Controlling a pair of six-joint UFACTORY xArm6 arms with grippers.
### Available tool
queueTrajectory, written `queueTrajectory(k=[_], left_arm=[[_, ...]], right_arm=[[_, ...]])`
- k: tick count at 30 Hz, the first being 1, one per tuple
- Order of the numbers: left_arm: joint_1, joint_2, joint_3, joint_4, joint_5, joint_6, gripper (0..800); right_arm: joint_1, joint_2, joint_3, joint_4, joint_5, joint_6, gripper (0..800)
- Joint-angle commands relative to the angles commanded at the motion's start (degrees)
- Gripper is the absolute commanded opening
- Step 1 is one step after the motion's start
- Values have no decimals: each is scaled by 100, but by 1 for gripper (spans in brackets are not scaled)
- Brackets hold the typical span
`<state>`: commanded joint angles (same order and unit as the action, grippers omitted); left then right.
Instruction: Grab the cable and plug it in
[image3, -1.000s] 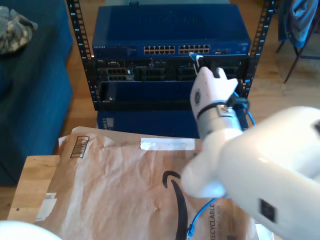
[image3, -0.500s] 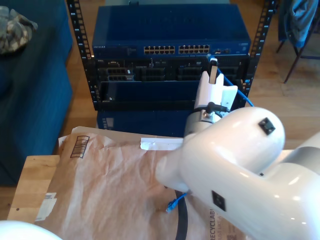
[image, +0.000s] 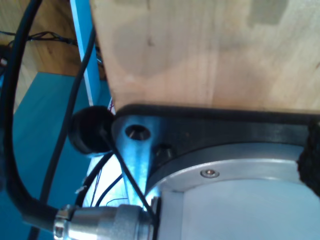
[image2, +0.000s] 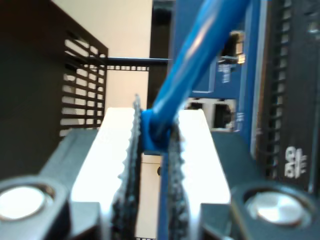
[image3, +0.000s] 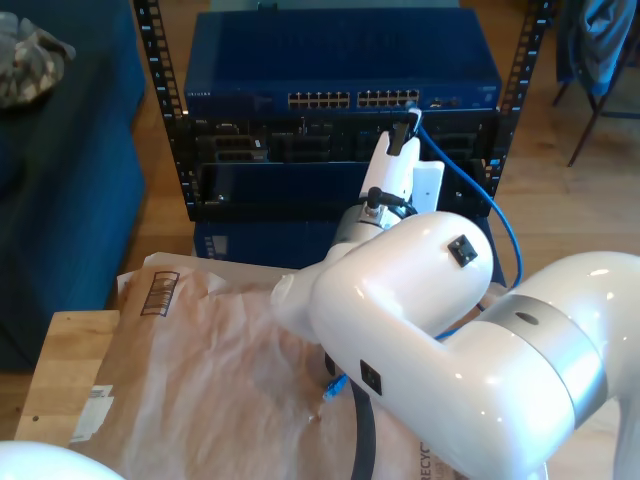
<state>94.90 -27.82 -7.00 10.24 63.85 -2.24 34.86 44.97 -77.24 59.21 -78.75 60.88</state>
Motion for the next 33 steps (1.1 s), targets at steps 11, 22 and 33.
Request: queueTrajectory(k=[11,22,33], left_arm=[[0,0,0,0,0,0,800],[0,0,0,0,0,0,800],[0,0,0,0,0,0,800]], right_arm=[[-132,255,-457,-35,44,35,0],[-246,404,-659,-44,44,35,0],[-211,404,-738,-53,62,44,0]])
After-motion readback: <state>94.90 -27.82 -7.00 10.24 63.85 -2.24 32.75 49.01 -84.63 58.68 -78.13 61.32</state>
